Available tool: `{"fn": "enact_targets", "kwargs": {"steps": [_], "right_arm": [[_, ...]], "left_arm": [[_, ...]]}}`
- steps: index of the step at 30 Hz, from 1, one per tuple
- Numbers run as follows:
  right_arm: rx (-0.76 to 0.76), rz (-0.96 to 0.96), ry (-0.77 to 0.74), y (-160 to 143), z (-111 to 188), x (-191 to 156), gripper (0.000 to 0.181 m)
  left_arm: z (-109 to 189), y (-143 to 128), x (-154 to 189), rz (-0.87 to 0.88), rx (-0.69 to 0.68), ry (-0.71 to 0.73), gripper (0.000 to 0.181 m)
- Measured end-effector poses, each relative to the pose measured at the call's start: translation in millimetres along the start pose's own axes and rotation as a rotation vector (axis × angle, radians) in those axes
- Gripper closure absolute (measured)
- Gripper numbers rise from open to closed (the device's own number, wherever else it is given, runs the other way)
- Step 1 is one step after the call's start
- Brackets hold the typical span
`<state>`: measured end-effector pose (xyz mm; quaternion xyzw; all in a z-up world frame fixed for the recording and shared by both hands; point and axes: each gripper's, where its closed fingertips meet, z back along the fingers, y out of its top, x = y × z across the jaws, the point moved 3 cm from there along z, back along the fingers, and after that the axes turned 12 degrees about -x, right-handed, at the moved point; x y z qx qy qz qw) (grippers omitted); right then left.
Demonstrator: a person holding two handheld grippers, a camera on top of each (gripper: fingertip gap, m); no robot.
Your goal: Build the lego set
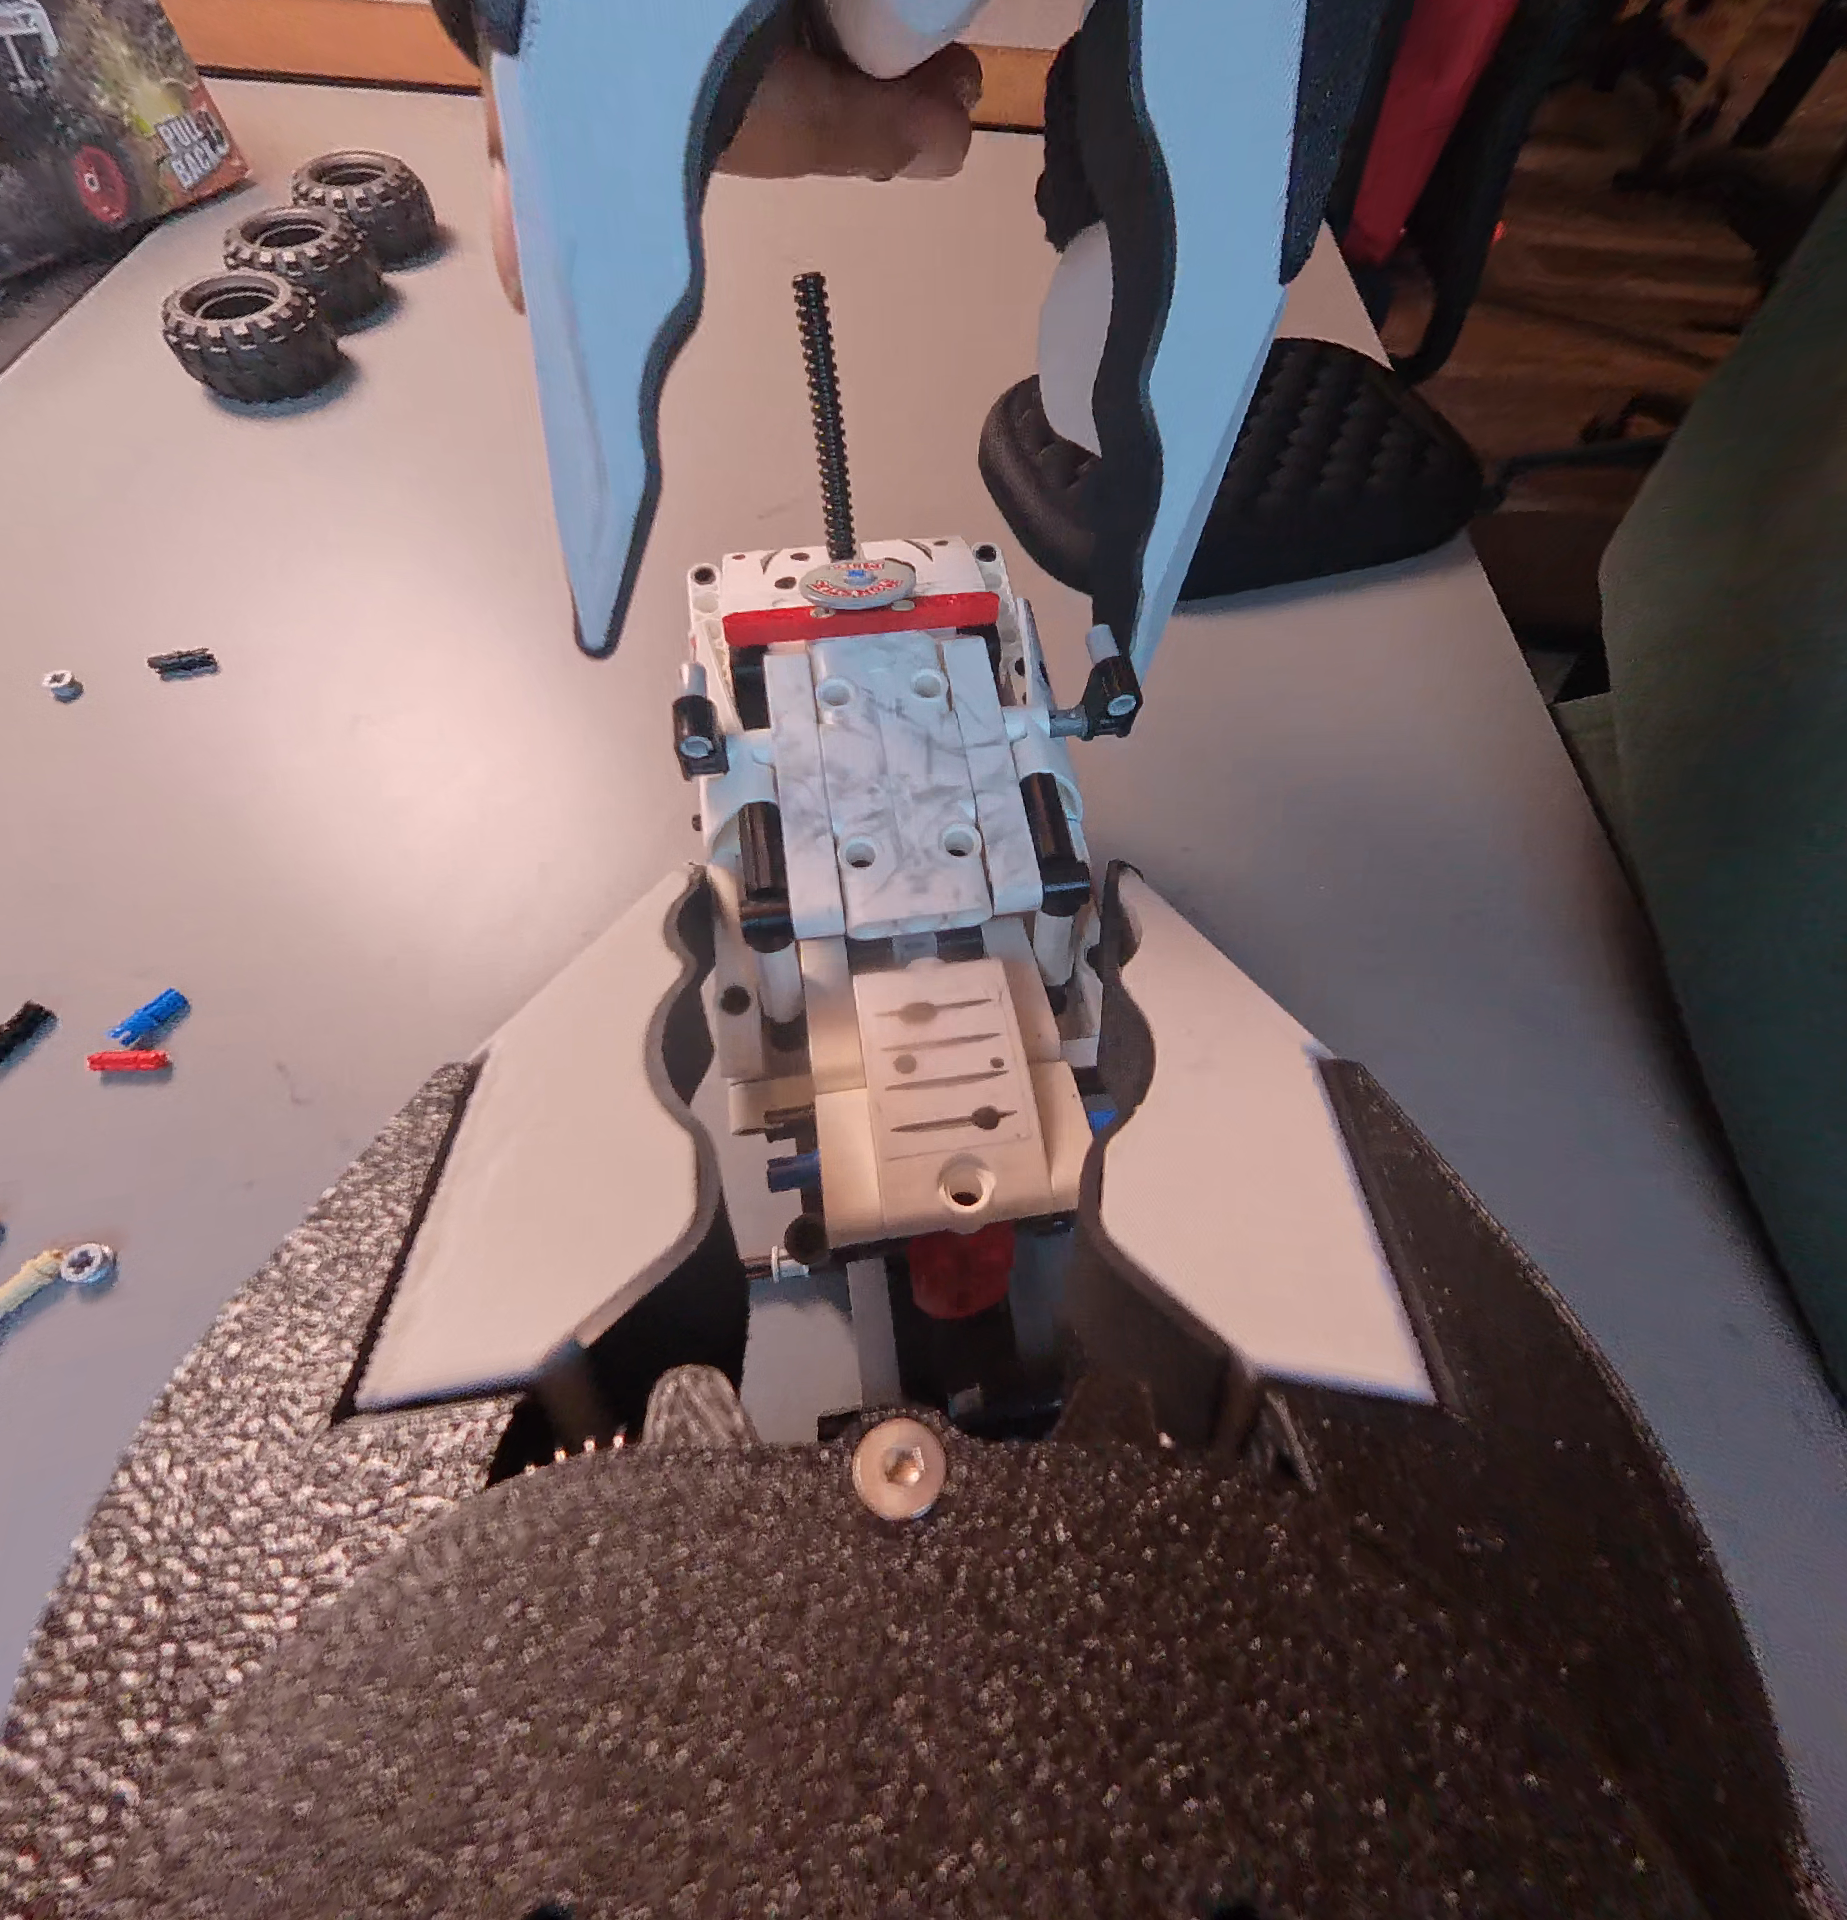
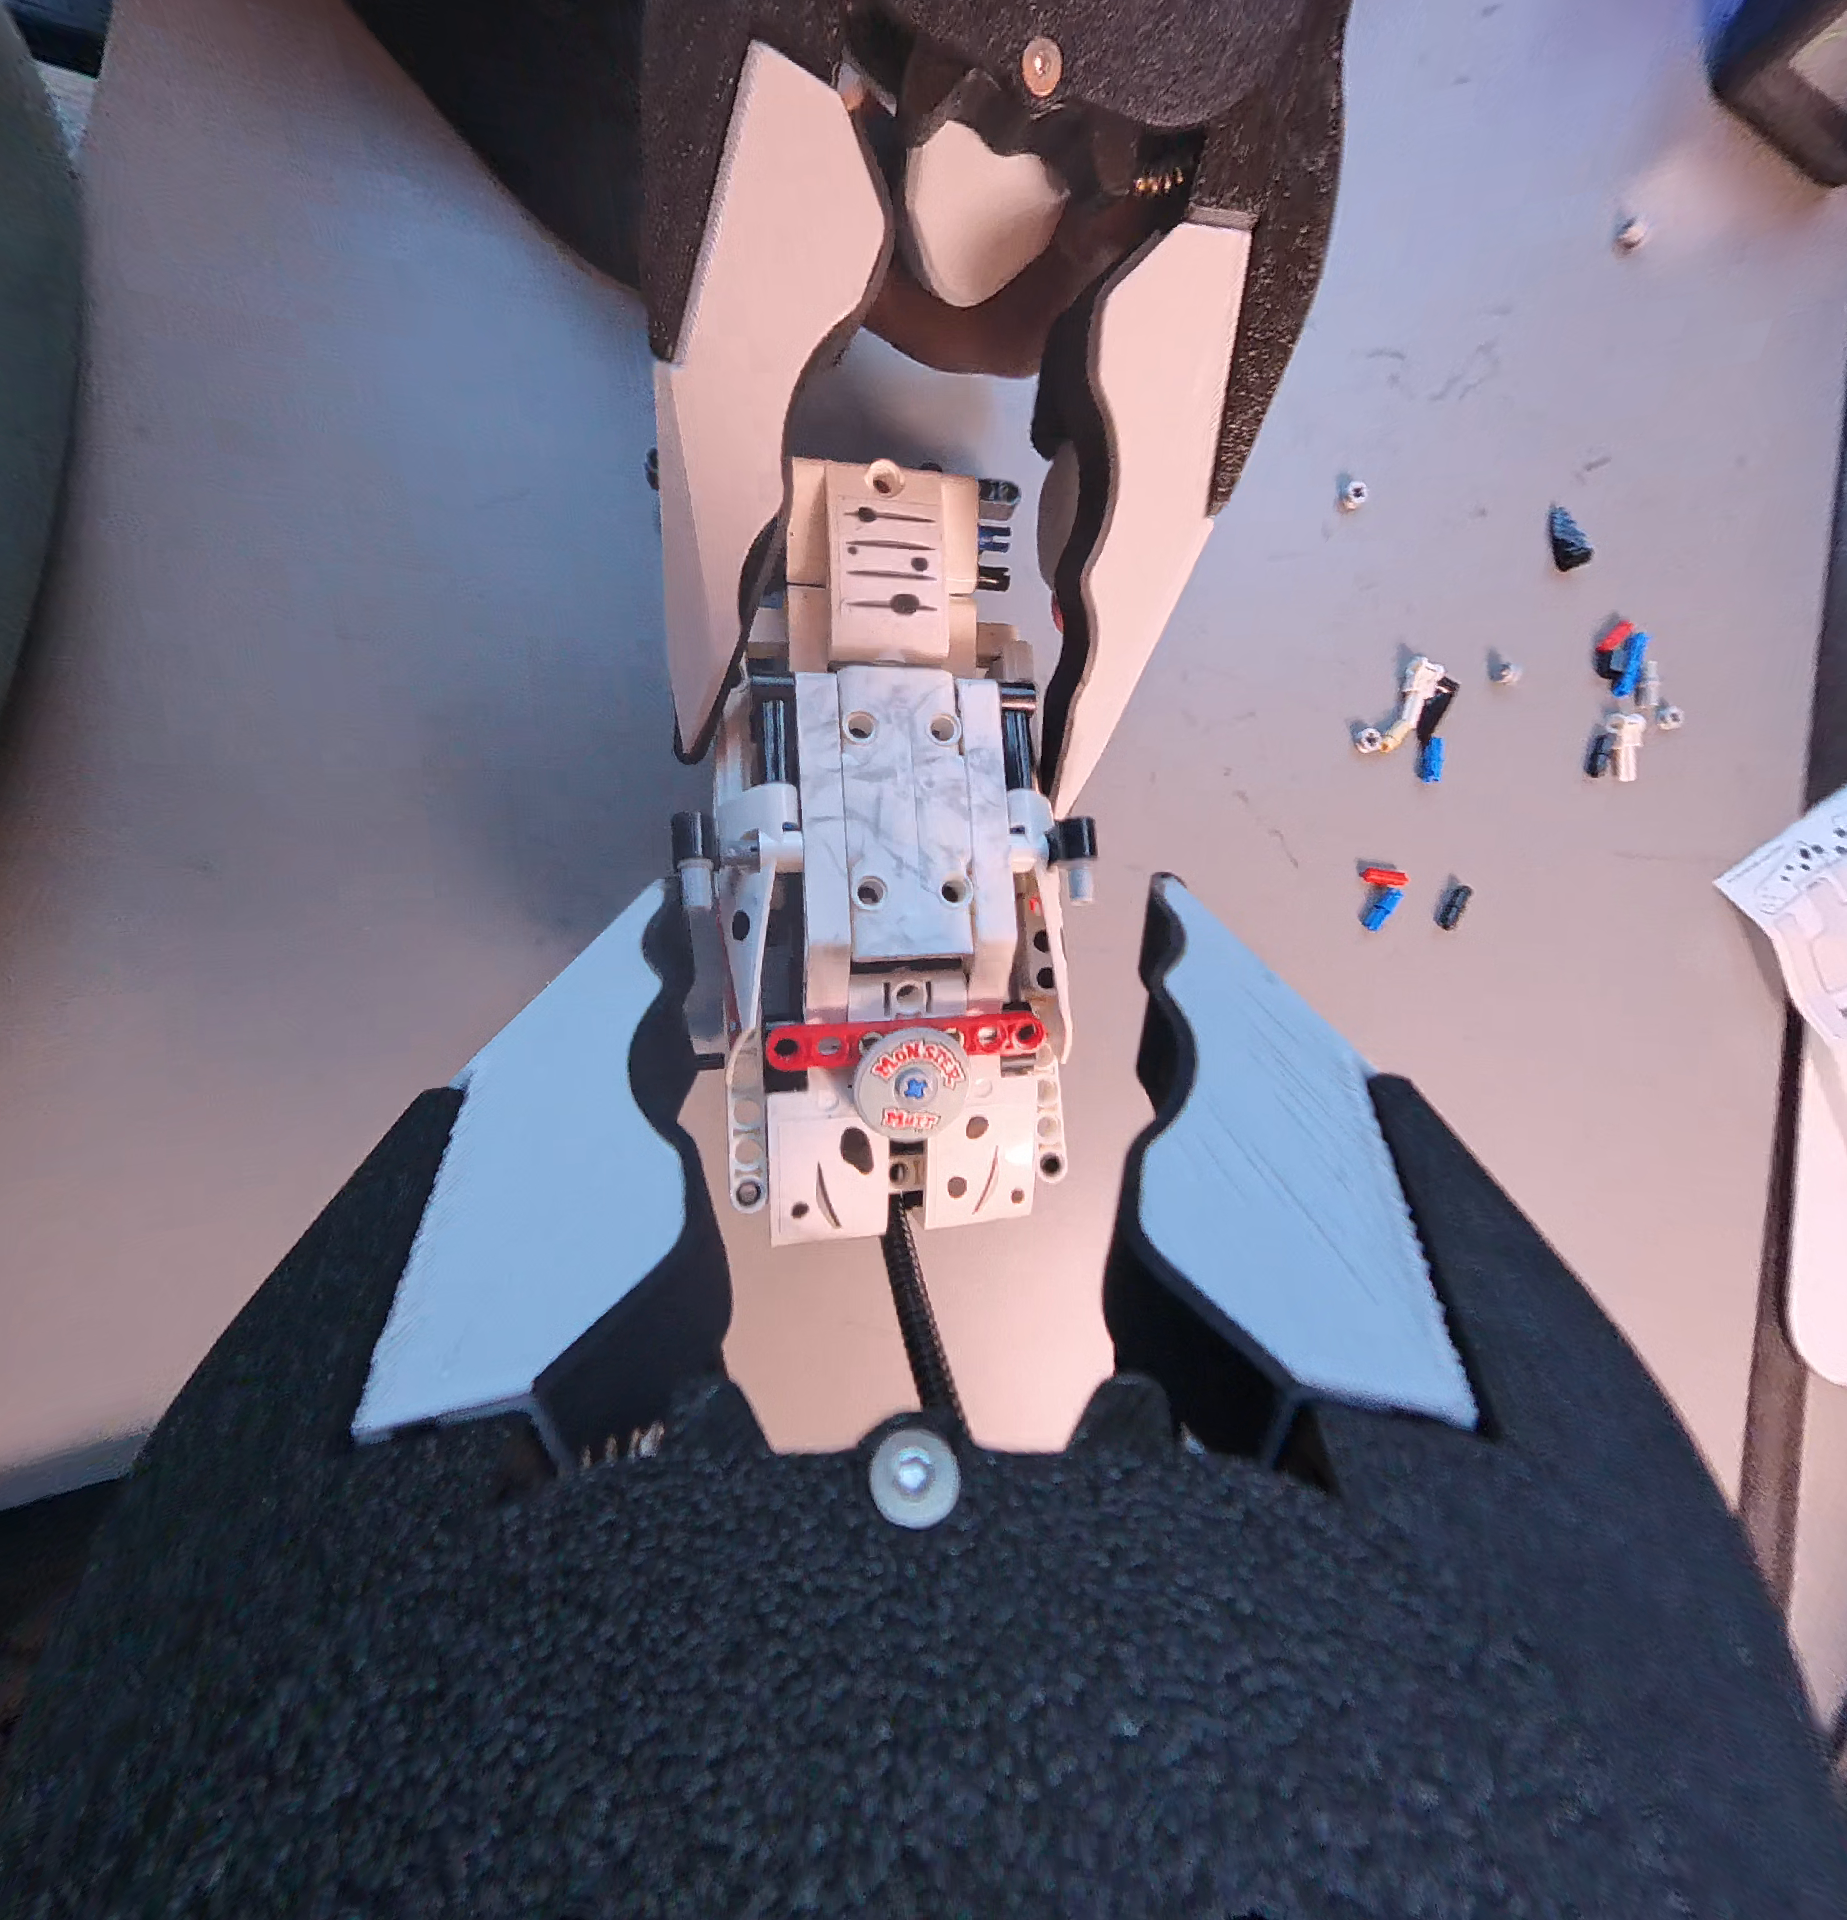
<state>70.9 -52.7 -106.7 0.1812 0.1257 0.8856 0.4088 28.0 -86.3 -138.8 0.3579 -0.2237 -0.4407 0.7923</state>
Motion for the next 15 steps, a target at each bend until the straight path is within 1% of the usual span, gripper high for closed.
{"fn": "enact_targets", "kwargs": {"steps": [1,4,7,11,13,15], "right_arm": [[0.003,-0.005,-0.018,-1.5,3.4,-0.7,0.097],[0.020,-0.026,-0.016,-6.7,13.9,-10.3,0.109],[0.025,-0.060,-0.053,-8.6,10.4,-13.0,0.108],[0.002,-0.065,-0.107,-5.6,-2.4,-12.2,0.109],[0.018,-0.093,-0.097,-3.3,-6.2,-12.0,0.117],[0.033,-0.102,-0.087,-2.1,-6.9,-13.2,0.119]], "left_arm": [[0.8,-0.3,-0.9,-0.004,0.003,-0.006,0.108],[8.8,1.5,-3.1,0.016,0.027,0.006,0.111],[15.6,0.0,-2.4,0.022,0.011,0.054,0.102],[2.6,-6.0,0.4,0.029,-0.052,0.105,0.099],[-3.7,-7.3,1.2,0.027,-0.073,0.120,0.099],[-4.7,-6.4,2.4,0.011,-0.084,0.133,0.101]]}}
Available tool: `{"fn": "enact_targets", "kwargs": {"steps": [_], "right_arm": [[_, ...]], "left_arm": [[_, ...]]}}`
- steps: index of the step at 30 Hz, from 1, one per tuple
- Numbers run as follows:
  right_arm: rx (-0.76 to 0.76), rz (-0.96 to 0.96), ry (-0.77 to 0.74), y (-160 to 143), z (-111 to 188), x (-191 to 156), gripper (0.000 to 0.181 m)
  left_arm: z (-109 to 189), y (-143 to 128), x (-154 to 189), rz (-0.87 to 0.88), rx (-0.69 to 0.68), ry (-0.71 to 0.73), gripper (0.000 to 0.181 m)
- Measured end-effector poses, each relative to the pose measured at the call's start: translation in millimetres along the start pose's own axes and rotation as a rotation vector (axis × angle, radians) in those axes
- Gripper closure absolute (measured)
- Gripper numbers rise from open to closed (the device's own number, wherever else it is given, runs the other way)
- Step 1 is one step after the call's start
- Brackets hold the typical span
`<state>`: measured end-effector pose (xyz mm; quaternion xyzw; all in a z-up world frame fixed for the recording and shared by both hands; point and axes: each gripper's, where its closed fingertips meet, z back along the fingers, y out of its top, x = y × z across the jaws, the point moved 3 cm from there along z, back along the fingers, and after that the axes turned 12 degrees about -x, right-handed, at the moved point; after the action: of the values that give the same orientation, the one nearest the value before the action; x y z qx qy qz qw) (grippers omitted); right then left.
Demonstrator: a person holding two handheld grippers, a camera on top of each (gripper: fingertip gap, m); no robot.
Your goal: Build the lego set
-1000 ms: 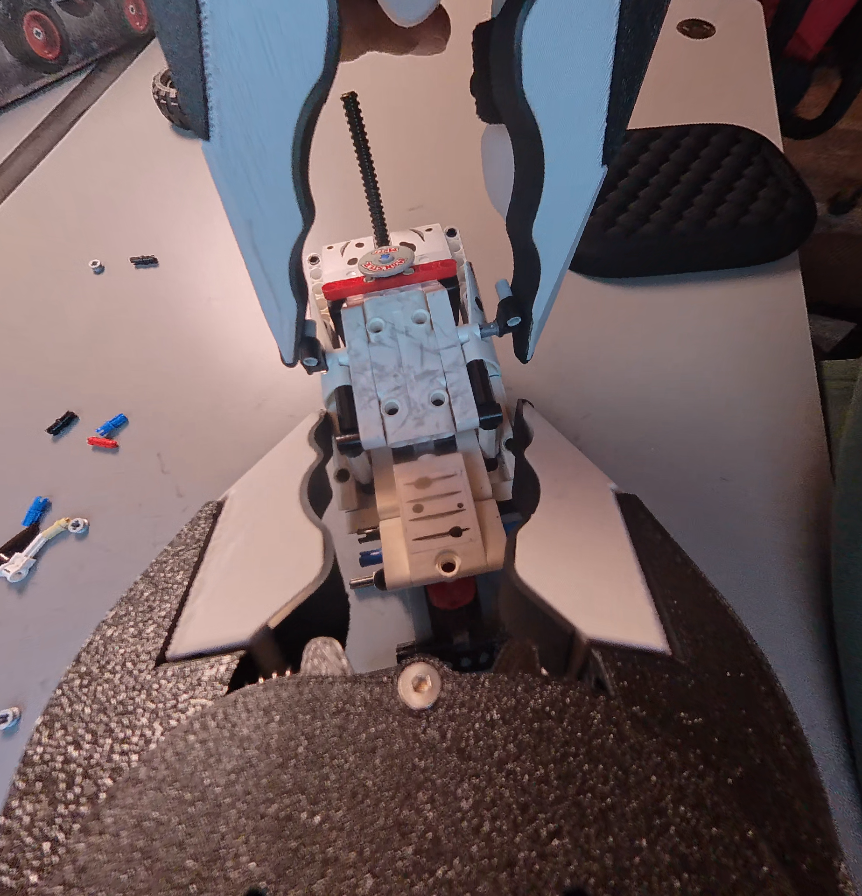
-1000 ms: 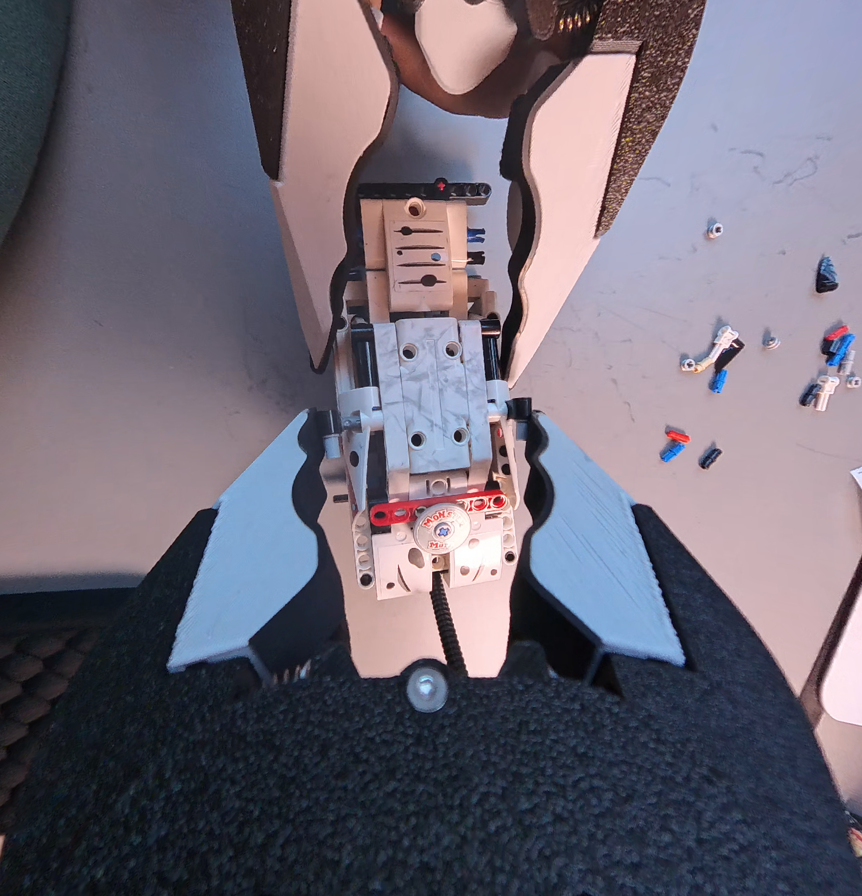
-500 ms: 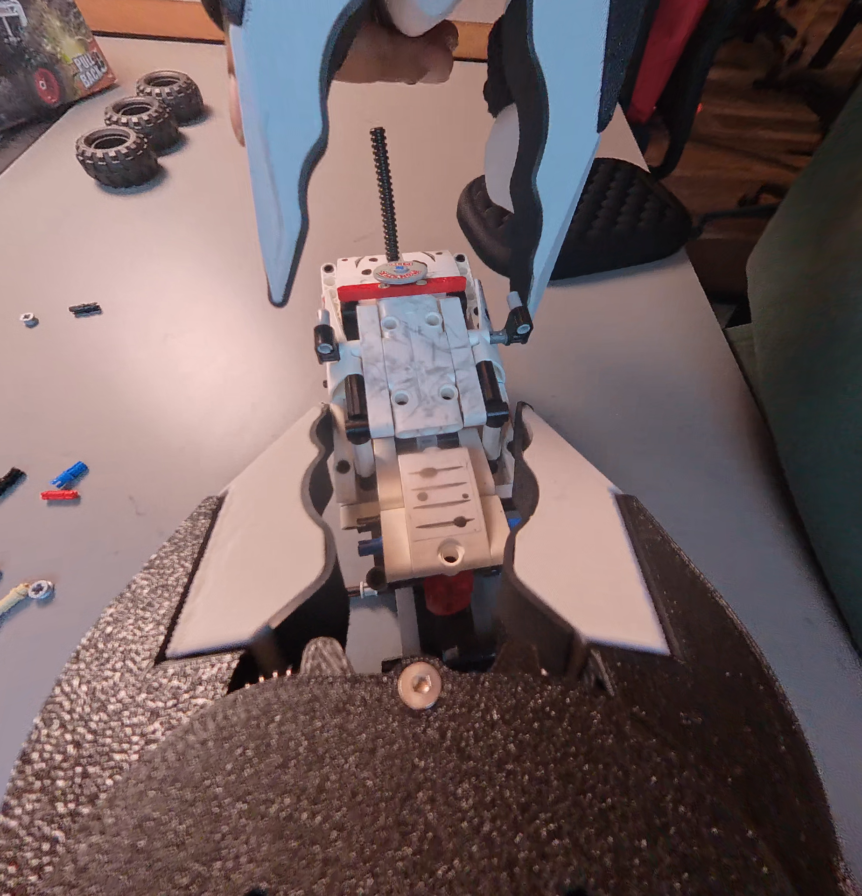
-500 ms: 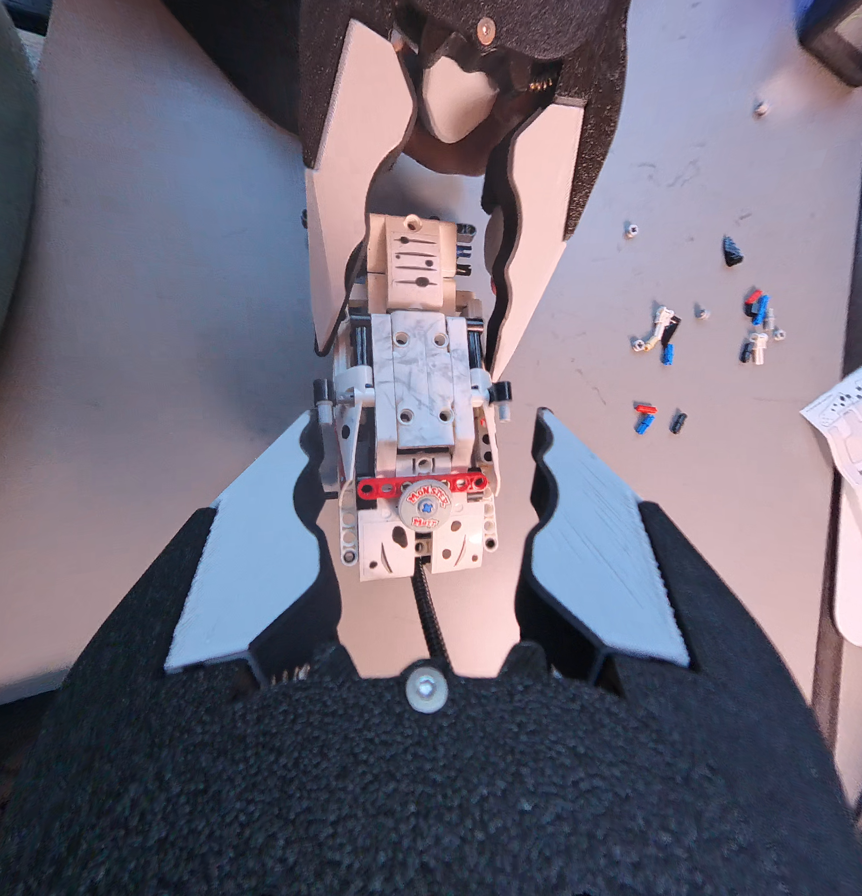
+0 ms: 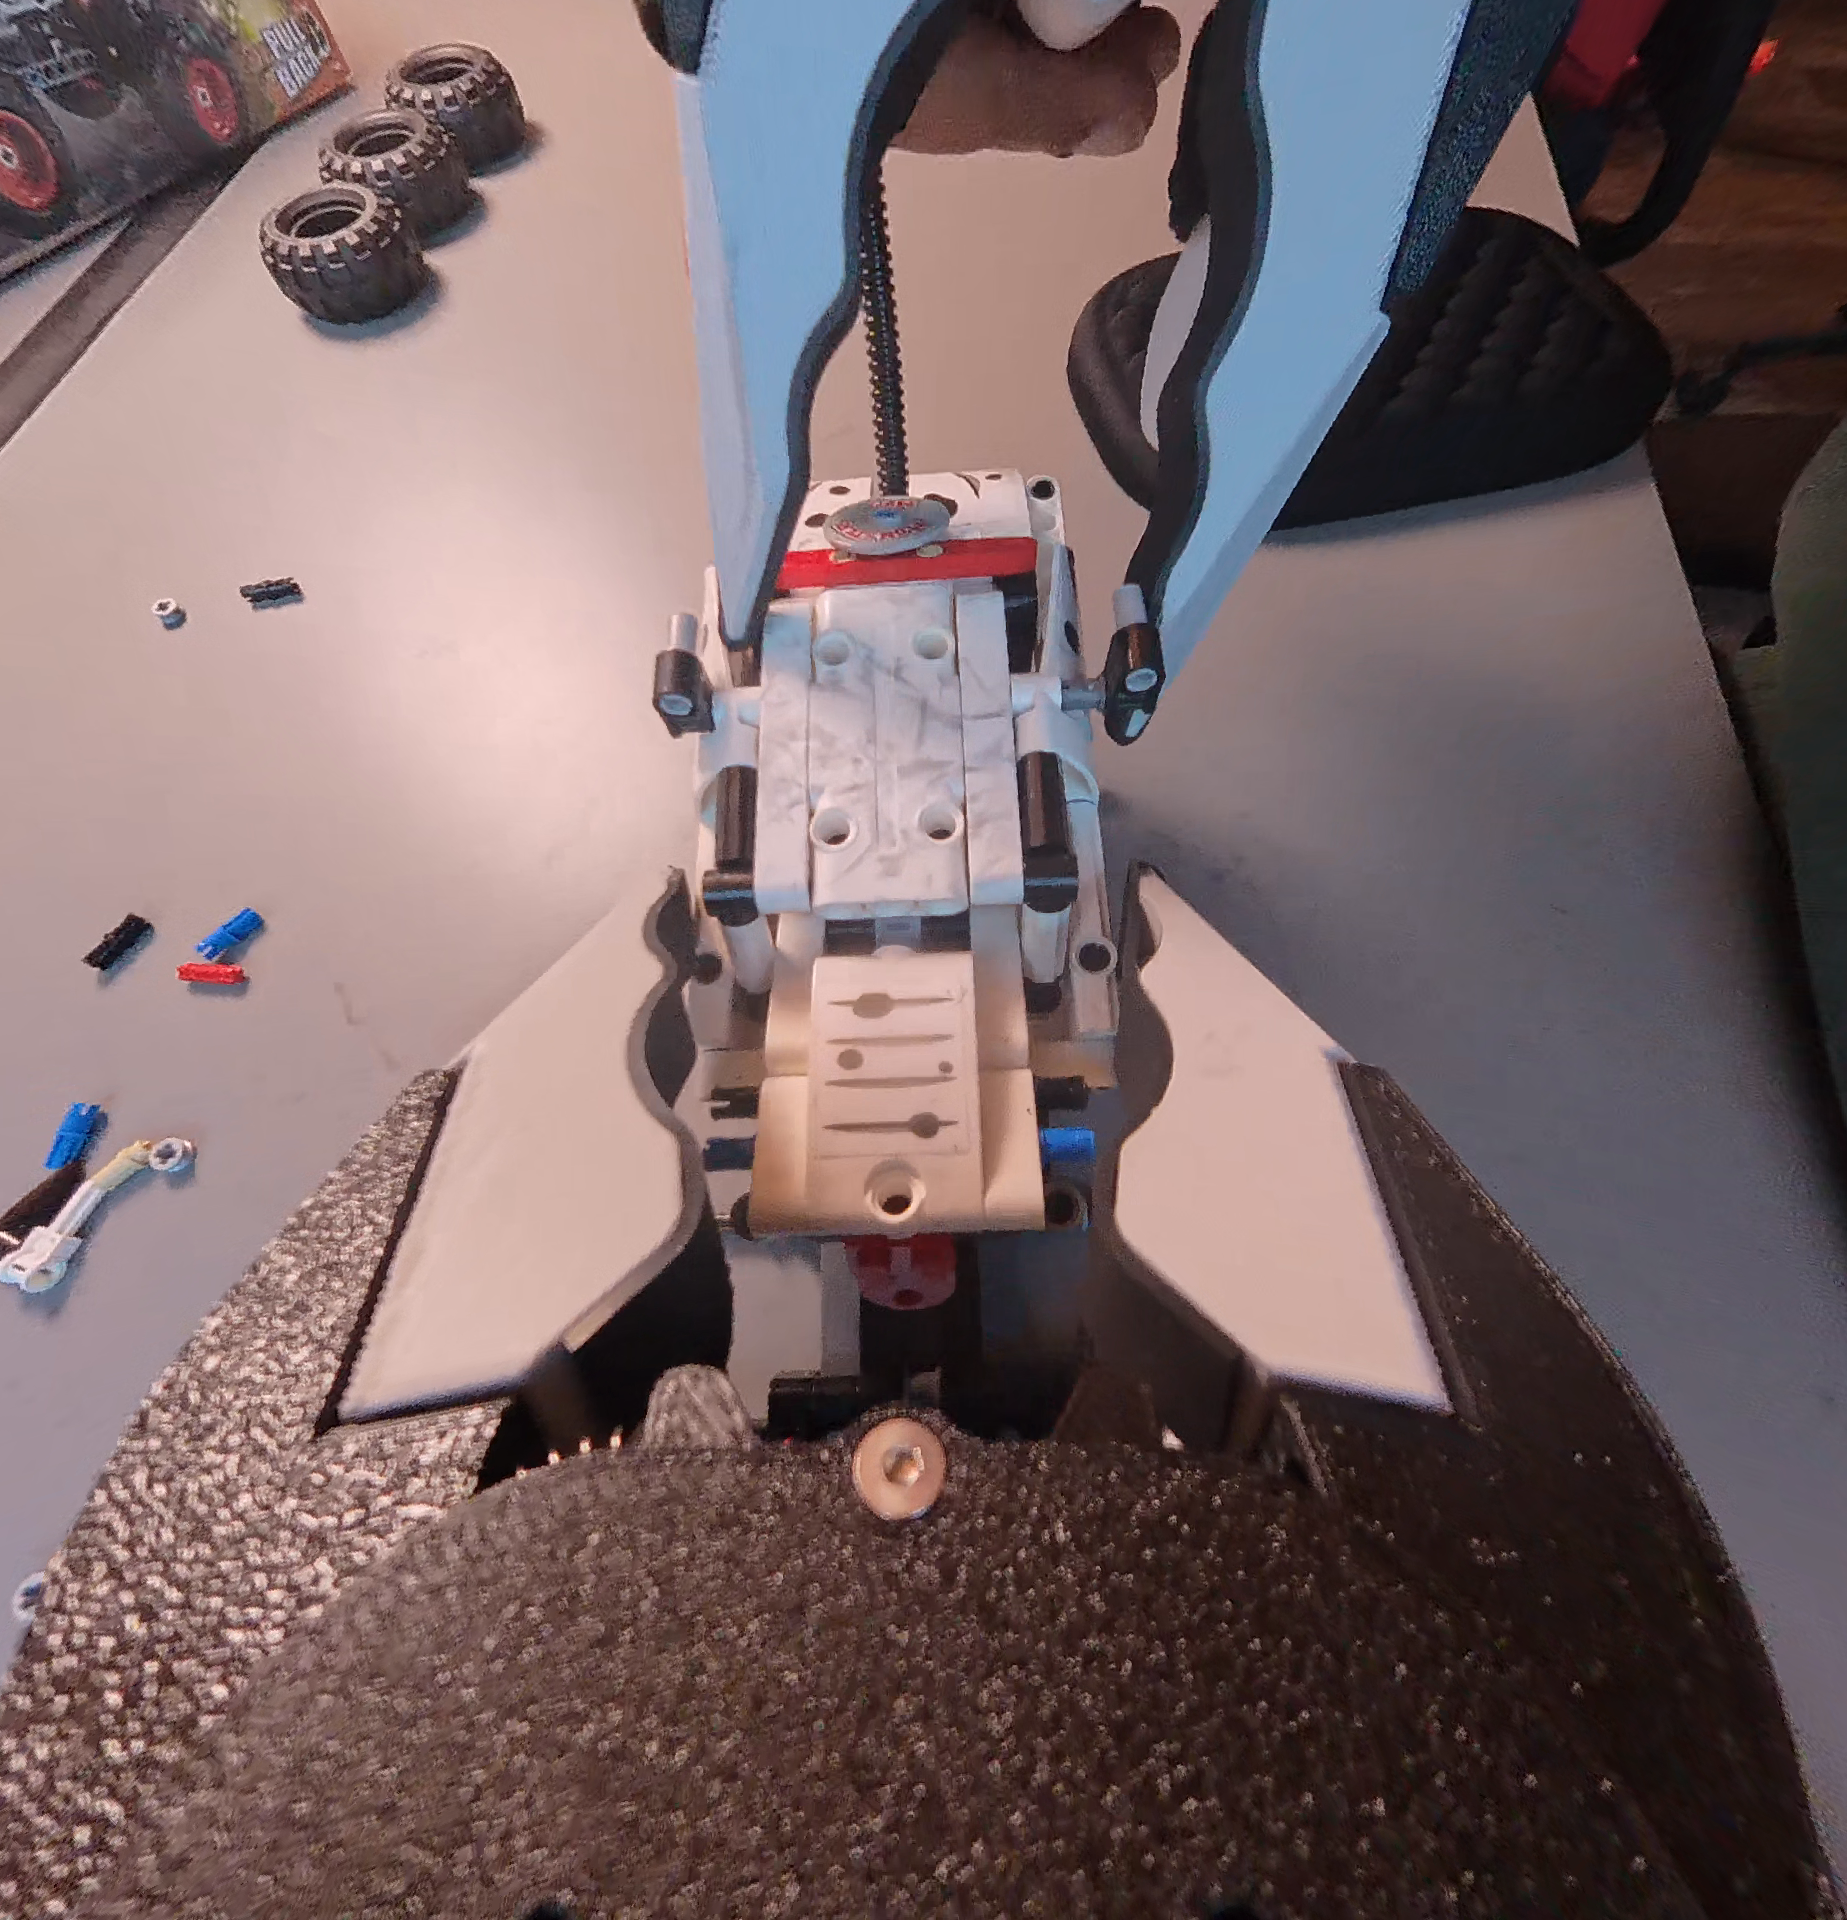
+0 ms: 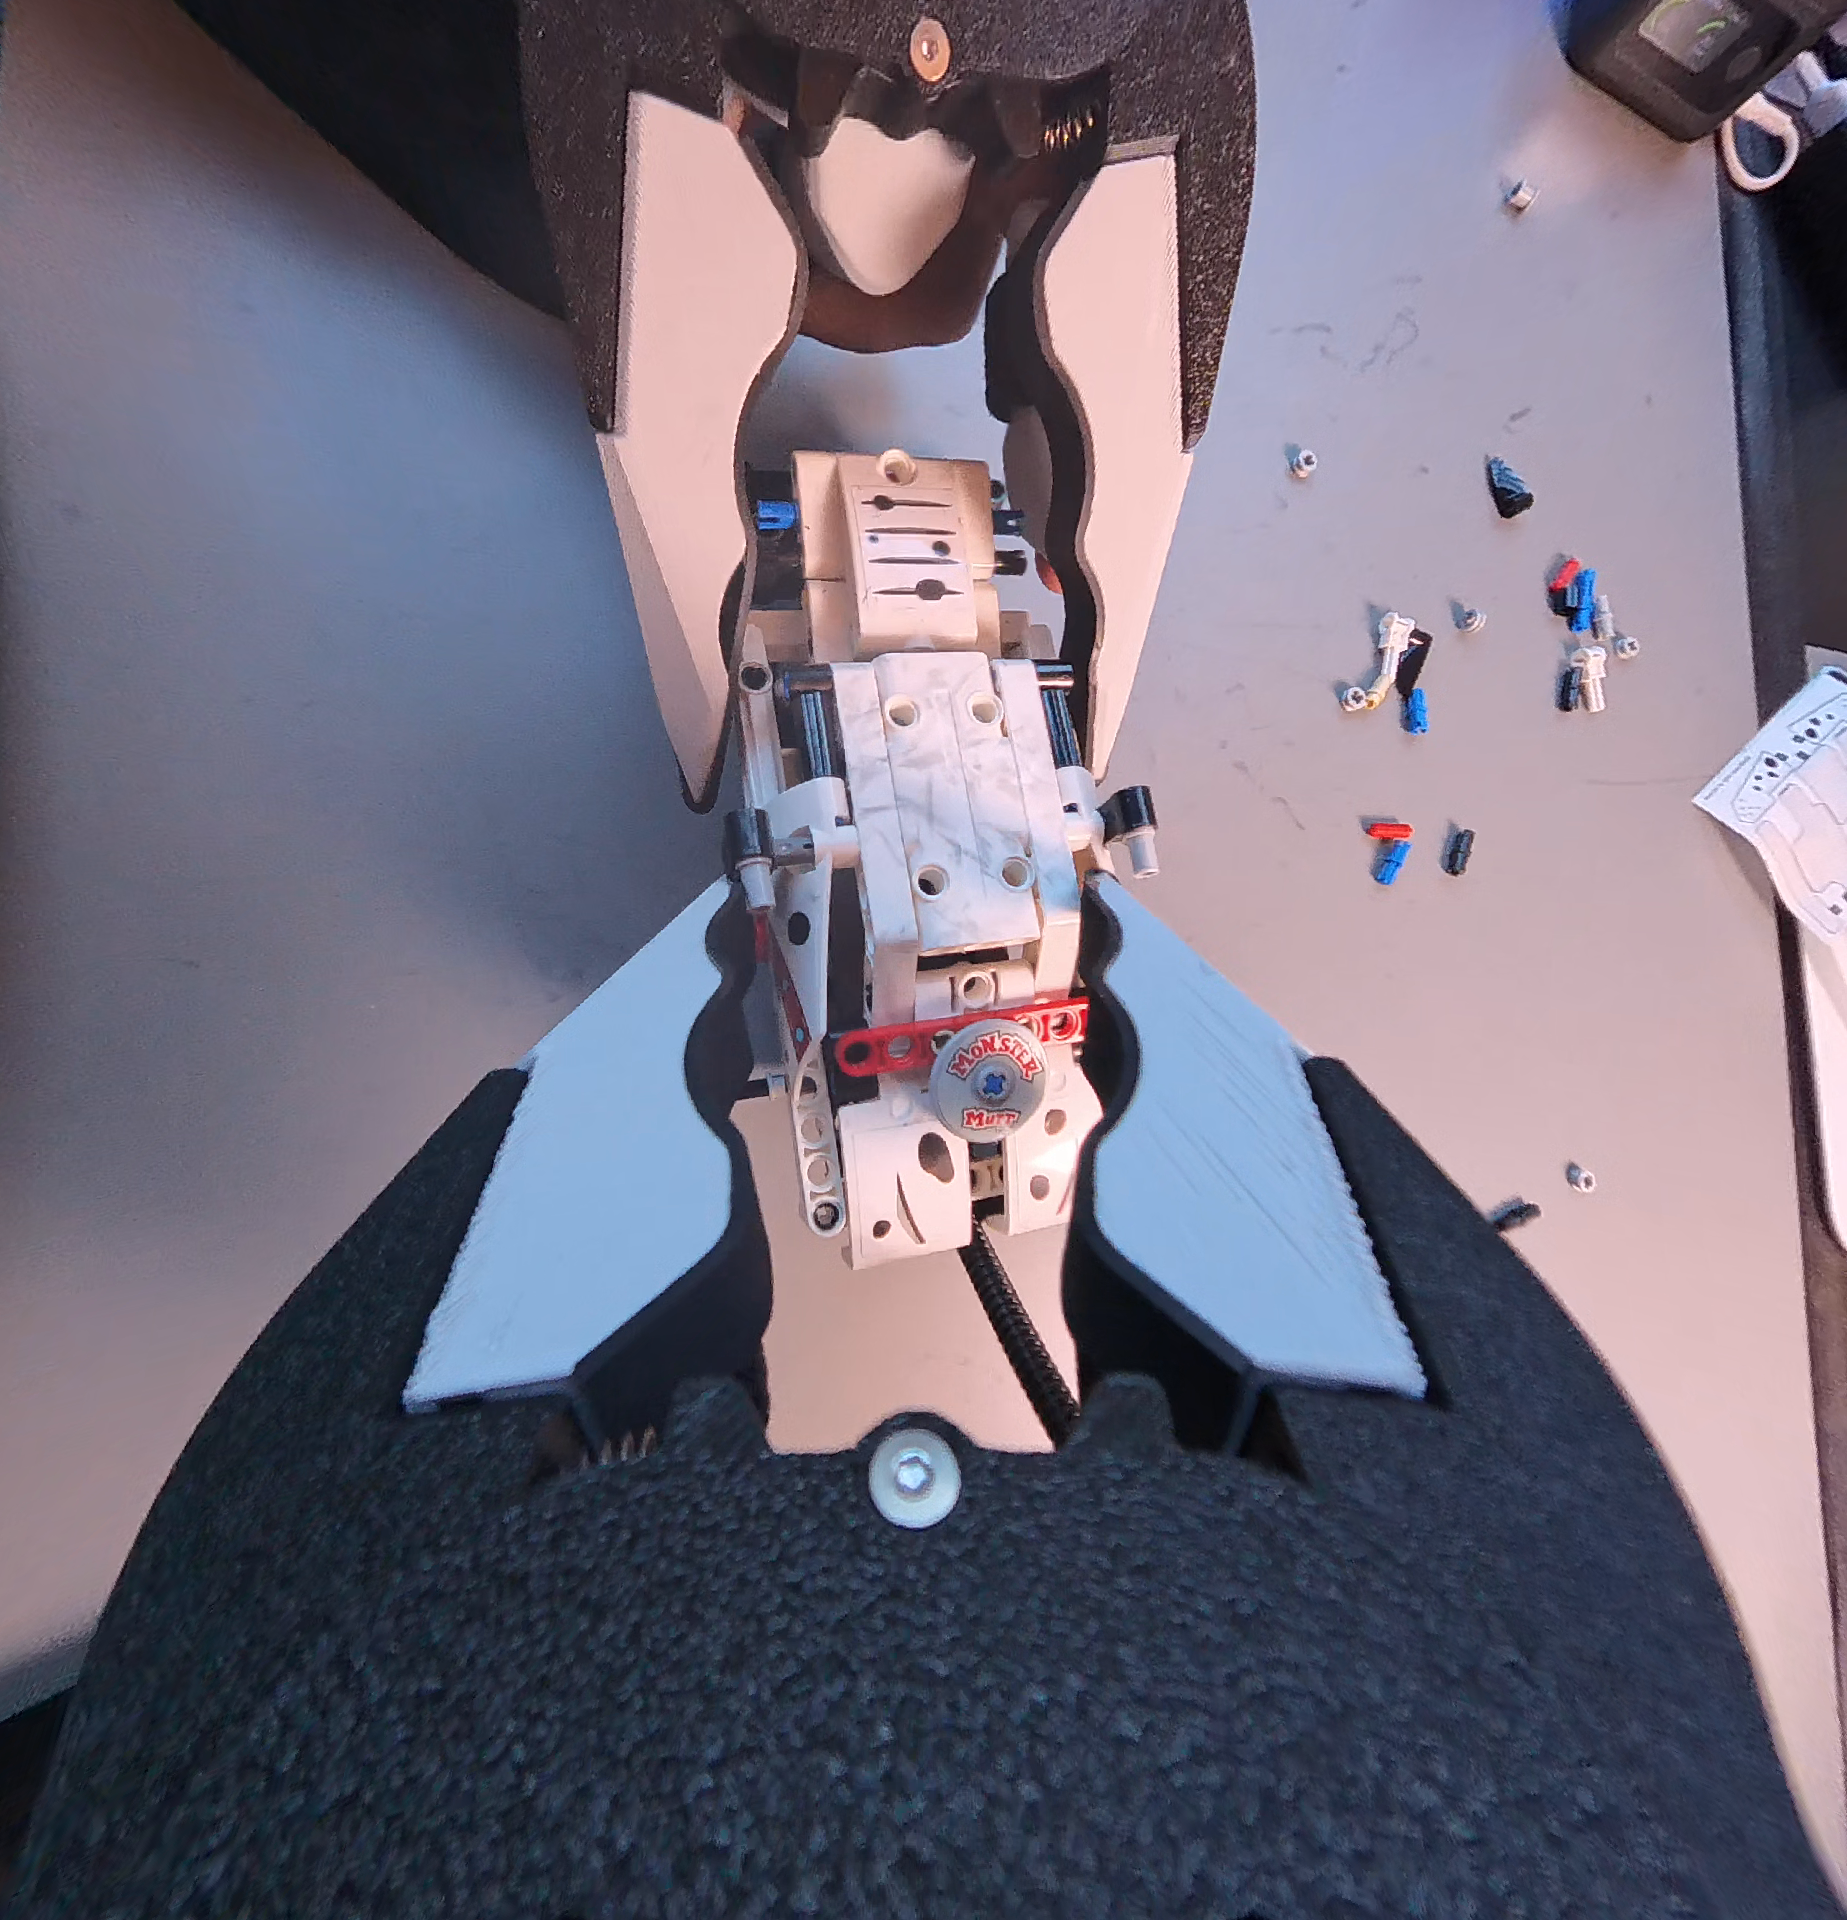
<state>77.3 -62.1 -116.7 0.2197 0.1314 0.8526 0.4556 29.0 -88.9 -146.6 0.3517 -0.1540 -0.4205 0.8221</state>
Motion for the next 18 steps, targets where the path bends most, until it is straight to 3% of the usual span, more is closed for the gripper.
{"fn": "enact_targets", "kwargs": {"steps": [18], "right_arm": [[0.079,-0.012,-0.050,-5.7,9.0,-10.1,0.125]], "left_arm": [[-0.5,1.2,6.2,-0.015,0.038,-0.034,0.101]]}}
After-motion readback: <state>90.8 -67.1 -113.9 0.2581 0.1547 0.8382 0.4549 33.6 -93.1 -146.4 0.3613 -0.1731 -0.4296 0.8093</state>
